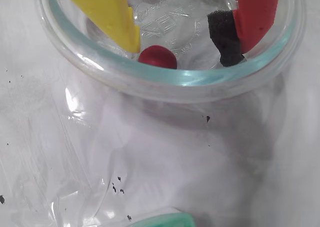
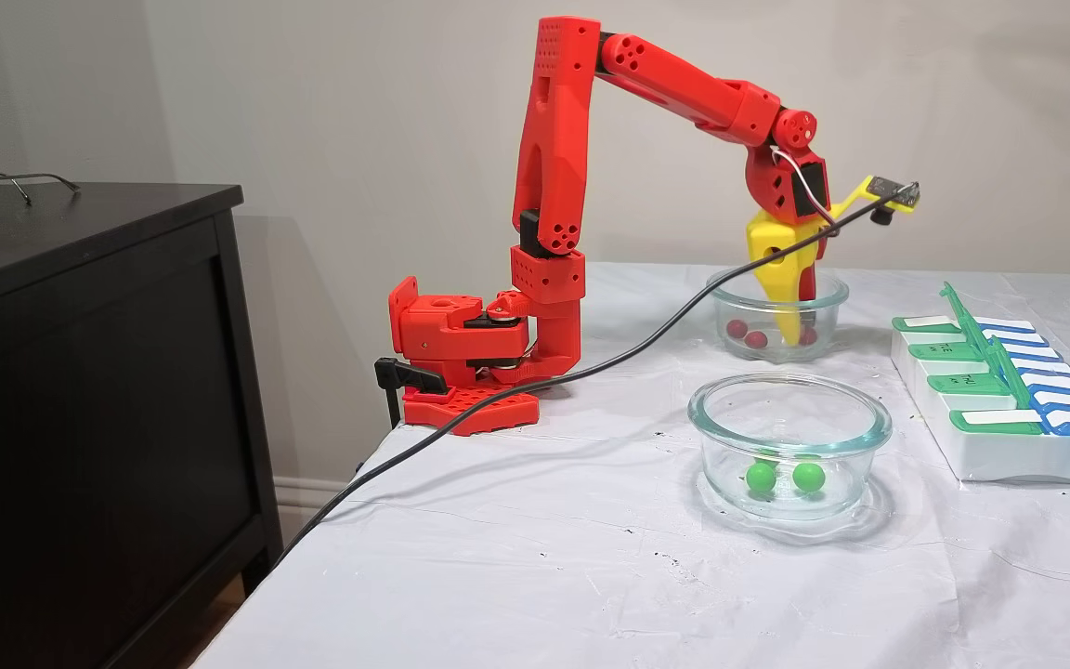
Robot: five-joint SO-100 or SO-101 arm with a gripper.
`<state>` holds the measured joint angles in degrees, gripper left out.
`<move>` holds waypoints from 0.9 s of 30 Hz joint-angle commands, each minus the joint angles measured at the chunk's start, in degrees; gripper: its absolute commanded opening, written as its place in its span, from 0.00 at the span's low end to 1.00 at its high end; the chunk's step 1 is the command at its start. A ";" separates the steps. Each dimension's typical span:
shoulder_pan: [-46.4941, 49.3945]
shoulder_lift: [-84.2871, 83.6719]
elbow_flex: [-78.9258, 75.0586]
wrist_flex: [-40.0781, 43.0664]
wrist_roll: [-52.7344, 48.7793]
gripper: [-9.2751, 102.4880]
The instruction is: Sort medicines into box.
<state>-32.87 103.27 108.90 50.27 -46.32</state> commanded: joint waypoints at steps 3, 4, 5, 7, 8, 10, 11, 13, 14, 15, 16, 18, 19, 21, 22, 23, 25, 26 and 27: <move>0.62 9.05 -0.88 -1.32 -2.11 0.34; 0.62 9.14 -0.62 -1.41 -2.55 0.34; 0.62 9.32 -0.18 -1.41 -3.25 0.34; 0.62 9.67 0.62 -1.32 -4.66 0.34; 0.62 9.76 0.88 -1.14 -5.19 0.34; 0.62 9.76 0.97 -0.88 -5.98 0.33; 0.79 9.76 0.97 -0.88 -6.42 0.33; 1.23 9.67 0.88 -0.97 -7.56 0.32; 1.41 9.58 0.88 -0.97 -8.00 0.32; 1.58 9.32 0.97 -1.23 -8.70 0.32; 1.58 9.23 1.14 -1.32 -8.96 0.32; 1.58 9.05 1.85 -2.02 -9.58 0.33; 1.58 9.05 2.20 -2.20 -9.93 0.33; 1.67 8.70 2.37 -2.11 -10.72 0.34; 1.76 8.53 2.37 -2.02 -10.99 0.34; 1.85 8.35 2.37 -1.76 -11.43 0.34; 1.85 8.00 2.46 -1.58 -11.87 0.34; 1.85 7.91 2.64 -1.85 -12.04 0.34; 1.93 7.91 3.25 -3.08 -12.04 0.33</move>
<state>-31.46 106.08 112.76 49.22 -57.39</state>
